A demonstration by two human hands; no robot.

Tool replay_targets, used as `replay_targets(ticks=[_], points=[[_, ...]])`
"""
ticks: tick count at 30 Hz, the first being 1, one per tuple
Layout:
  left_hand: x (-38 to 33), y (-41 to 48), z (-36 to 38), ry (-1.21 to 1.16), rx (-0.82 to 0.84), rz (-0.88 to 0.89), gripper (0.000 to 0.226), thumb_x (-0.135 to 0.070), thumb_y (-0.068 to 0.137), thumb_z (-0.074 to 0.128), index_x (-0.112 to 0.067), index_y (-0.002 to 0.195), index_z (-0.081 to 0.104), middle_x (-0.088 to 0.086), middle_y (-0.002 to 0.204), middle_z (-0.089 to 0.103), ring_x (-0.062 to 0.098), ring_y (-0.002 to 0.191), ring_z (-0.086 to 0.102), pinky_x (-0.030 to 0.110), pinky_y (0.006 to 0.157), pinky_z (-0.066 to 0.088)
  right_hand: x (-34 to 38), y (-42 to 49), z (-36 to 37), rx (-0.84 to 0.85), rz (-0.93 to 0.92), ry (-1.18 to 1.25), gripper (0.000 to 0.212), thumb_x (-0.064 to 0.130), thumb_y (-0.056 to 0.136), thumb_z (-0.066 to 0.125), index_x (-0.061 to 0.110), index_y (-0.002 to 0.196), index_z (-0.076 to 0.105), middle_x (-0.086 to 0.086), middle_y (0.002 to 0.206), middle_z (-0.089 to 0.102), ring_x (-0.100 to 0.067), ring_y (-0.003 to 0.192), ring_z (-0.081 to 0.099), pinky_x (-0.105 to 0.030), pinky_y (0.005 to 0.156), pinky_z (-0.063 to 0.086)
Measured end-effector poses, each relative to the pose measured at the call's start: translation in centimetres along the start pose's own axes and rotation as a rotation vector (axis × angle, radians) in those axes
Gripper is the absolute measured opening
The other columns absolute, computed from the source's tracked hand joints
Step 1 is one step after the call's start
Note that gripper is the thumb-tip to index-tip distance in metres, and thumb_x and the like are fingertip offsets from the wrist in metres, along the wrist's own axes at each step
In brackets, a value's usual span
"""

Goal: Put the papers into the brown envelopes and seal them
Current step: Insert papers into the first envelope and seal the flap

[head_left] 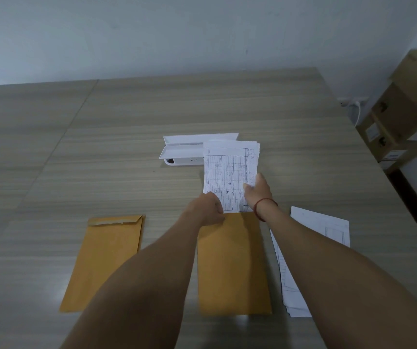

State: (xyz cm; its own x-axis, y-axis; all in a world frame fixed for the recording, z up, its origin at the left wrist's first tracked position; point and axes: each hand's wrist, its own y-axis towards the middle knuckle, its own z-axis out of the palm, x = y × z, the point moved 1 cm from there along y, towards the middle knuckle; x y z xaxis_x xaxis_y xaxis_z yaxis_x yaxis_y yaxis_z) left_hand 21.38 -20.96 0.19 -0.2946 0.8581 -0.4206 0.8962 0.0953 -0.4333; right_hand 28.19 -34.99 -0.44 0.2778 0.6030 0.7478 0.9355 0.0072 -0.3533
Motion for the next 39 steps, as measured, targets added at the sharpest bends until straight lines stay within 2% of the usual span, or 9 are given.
replay_targets(ticks=[5, 9, 14, 20, 23, 28, 31, 34, 39], points=[[-0.5, 0.2, -0.2, 0.103, 0.034, 0.052, 0.007, -0.019, 0.081, 0.061, -0.02, 0.082, 0.067, -0.003, 0.099, 0.071, 0.018, 0.095, 0.067, 0.037, 0.087, 0.056, -0.3, -0.2, 0.3, 0.031, -0.017, -0.056, 0.026, 0.02, 0.098, 0.043, 0.012, 0.123, 0.044, -0.01, 0.126, 0.056, -0.035, 0.12, 0.049, -0.045, 0.099, 0.043], [-0.7, 0.0, -0.5, 0.249, 0.007, 0.111, 0.018, -0.028, 0.093, 0.051, -0.021, 0.104, 0.064, -0.005, 0.118, 0.062, 0.019, 0.111, 0.058, 0.037, 0.103, 0.038, -0.2, -0.1, 0.0, 0.023, -0.016, -0.033, 0.027, 0.02, 0.097, 0.043, 0.013, 0.123, 0.044, -0.006, 0.119, 0.057, -0.031, 0.114, 0.052, -0.049, 0.097, 0.046], [-0.1, 0.3, -0.3, 0.321, 0.088, 0.101, 0.02, -0.031, 0.099, 0.041, -0.022, 0.112, 0.054, -0.002, 0.119, 0.06, 0.021, 0.11, 0.057, 0.039, 0.102, 0.033, 0.1, 0.2, -0.3, 0.034, 0.007, 0.038, 0.025, 0.021, 0.095, 0.045, 0.013, 0.119, 0.045, -0.01, 0.117, 0.058, -0.034, 0.108, 0.058, -0.051, 0.092, 0.05], [-0.1, 0.4, -0.2, 0.181, 0.005, 0.069, 0.018, -0.027, 0.097, 0.047, -0.019, 0.107, 0.06, -0.003, 0.114, 0.062, 0.019, 0.108, 0.058, 0.037, 0.101, 0.033, -0.5, -0.1, 0.8, 0.126, -0.025, 0.002, 0.029, 0.024, 0.092, 0.05, 0.019, 0.121, 0.048, -0.004, 0.126, 0.058, -0.031, 0.119, 0.052, -0.052, 0.1, 0.045], [0.7, 0.3, 0.2, 0.114, -0.028, 0.034, 0.014, -0.025, 0.095, 0.05, -0.019, 0.102, 0.06, -0.003, 0.11, 0.064, 0.018, 0.104, 0.058, 0.034, 0.097, 0.038, -1.0, -0.1, 0.8, 0.132, -0.019, 0.025, 0.029, 0.024, 0.09, 0.056, 0.017, 0.118, 0.053, -0.005, 0.12, 0.062, -0.028, 0.111, 0.057, -0.049, 0.099, 0.047], [1.2, 0.4, 0.5, -0.125, -0.039, 0.06, 0.007, -0.019, 0.093, 0.052, -0.018, 0.087, 0.055, -0.002, 0.091, 0.059, 0.017, 0.084, 0.055, 0.031, 0.077, 0.047, -0.8, 0.0, 0.2, 0.101, 0.025, 0.16, 0.027, 0.018, 0.093, 0.057, 0.009, 0.117, 0.054, -0.005, 0.108, 0.062, -0.019, 0.089, 0.059, -0.029, 0.074, 0.05], [1.2, 0.4, 0.2, -0.176, -0.1, 0.081, 0.008, -0.018, 0.095, 0.052, -0.016, 0.088, 0.054, -0.002, 0.089, 0.056, 0.016, 0.081, 0.051, 0.028, 0.072, 0.041, -1.0, 0.0, 0.4, 0.131, 0.001, 0.118, 0.023, 0.026, 0.088, 0.062, 0.017, 0.109, 0.057, -0.004, 0.107, 0.067, -0.022, 0.094, 0.064, -0.041, 0.089, 0.053], [1.3, 0.5, -0.1, -0.179, -0.144, 0.078, 0.008, -0.018, 0.094, 0.053, -0.012, 0.092, 0.058, 0.004, 0.093, 0.06, 0.016, 0.082, 0.049, 0.028, 0.072, 0.04, -1.6, 0.0, 0.8, 0.19, -0.026, 0.047, 0.019, 0.027, 0.081, 0.068, 0.024, 0.097, 0.059, -0.001, 0.101, 0.071, -0.024, 0.095, 0.067, -0.046, 0.091, 0.053], [1.1, 0.5, -0.1, -0.168, -0.125, 0.082, 0.007, -0.018, 0.094, 0.053, -0.017, 0.088, 0.055, 0.005, 0.092, 0.06, 0.018, 0.081, 0.05, 0.03, 0.072, 0.039, -0.1, 0.2, 0.5, 0.139, -0.068, 0.158, 0.022, 0.03, 0.086, 0.062, 0.02, 0.106, 0.061, -0.002, 0.102, 0.071, -0.026, 0.097, 0.067, -0.049, 0.092, 0.053]])
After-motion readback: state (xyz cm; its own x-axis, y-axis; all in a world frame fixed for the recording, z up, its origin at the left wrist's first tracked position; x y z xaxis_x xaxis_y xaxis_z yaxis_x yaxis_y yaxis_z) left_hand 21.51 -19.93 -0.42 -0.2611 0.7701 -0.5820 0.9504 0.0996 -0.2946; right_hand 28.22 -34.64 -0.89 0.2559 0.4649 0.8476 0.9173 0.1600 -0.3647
